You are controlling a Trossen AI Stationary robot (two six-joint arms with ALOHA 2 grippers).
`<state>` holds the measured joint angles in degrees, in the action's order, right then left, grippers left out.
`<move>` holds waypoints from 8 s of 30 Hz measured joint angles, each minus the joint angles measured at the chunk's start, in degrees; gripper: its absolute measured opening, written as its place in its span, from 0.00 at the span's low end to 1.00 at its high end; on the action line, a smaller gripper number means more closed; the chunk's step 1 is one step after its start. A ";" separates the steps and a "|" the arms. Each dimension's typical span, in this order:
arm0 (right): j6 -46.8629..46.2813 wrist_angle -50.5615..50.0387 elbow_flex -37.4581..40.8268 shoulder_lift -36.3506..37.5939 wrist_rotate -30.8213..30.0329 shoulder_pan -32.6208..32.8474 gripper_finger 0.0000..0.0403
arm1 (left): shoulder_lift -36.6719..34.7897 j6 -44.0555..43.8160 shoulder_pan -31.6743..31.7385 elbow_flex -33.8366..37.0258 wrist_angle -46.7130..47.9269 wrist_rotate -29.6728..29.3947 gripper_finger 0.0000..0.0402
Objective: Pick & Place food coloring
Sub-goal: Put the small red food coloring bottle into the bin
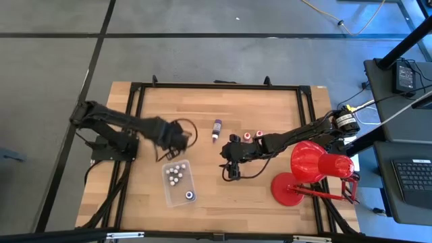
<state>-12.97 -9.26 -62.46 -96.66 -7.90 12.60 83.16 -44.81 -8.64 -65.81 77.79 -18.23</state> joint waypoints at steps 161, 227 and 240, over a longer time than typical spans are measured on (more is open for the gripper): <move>-6.07 7.59 0.00 -0.02 -0.04 0.00 0.63 | 33.08 44.29 39.42 -6.72 -0.27 -0.29 0.23; -1.38 -6.29 0.00 -0.13 1.97 0.07 0.63 | 2.71 8.03 35.71 7.37 -7.28 5.92 0.46; 3.01 -5.87 0.02 -2.27 1.97 0.07 0.63 | -6.26 -10.66 36.22 15.79 -23.50 2.61 0.45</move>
<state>-9.96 -15.12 -62.43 -98.93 -5.93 12.67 76.91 -55.46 27.58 -50.02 54.29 -15.61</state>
